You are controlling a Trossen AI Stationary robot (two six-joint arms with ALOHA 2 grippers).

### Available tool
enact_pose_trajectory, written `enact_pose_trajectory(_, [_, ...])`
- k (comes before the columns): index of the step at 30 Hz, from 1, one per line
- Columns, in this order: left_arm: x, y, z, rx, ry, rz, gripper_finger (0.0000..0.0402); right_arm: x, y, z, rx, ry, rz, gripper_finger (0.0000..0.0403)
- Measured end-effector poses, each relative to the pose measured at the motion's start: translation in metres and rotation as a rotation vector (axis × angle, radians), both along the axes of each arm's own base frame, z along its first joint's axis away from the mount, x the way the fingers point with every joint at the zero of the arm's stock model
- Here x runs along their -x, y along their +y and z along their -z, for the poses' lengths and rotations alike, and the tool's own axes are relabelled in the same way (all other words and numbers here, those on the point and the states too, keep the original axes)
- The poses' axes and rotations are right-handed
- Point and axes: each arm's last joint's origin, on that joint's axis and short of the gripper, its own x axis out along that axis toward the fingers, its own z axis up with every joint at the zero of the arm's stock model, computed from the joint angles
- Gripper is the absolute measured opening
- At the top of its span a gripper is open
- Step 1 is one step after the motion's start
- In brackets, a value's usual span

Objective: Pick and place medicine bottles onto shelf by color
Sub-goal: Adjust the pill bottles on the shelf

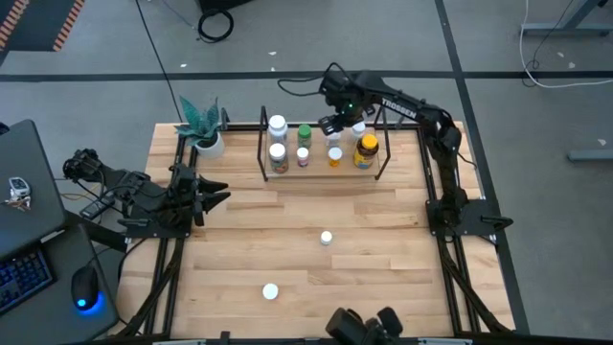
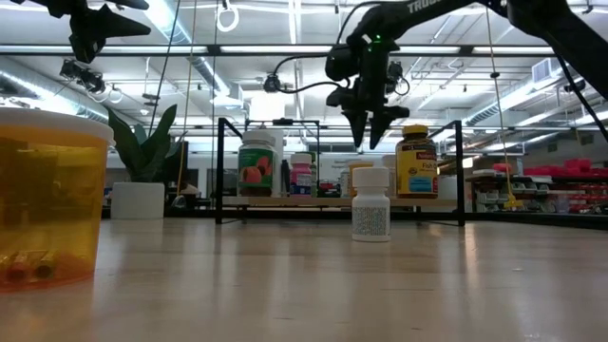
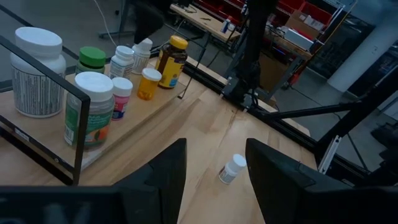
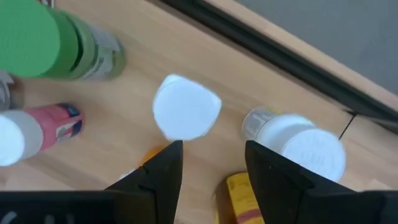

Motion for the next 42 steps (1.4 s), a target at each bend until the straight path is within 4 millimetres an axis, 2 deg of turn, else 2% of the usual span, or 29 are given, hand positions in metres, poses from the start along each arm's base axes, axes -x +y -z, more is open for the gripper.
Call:
enact_pose_trajectory(11, [0.0,0.0,0.0,0.001,0.0,0.0,0.0172,0.001,-0.01,-0.001,0.019,-0.056,-0.009,0.0181])
enact_pose_trajectory(18, [0.0,0.0,0.0,0.001,0.0,-0.001,0.0172,-0.021,0.007,-0.003,0.096,-0.1,-0.128,0.0181])
enact_pose_trajectory(24, [0.0,0.0,0.0,-0.001,0.0,-0.001,0.0172,-0.027,0.009,-0.004,0.156,-0.093,-0.191,0.0181])
enact_pose_trajectory(33, [0.0,0.0,0.0,0.0,0.001,-0.001,0.0172,-0.038,0.01,0.011,0.306,-0.021,-0.51,0.0181])
enact_pose_trajectory(37, [0.0,0.0,0.0,0.002,0.0,-0.001,0.0172,-0.038,0.007,0.019,0.373,0.054,-0.527,0.0181])
enact_pose_trajectory(42, [0.0,0.0,0.0,0.002,0.0,-0.001,0.0172,-0.034,0.007,0.028,0.35,0.091,-0.536,0.0181])
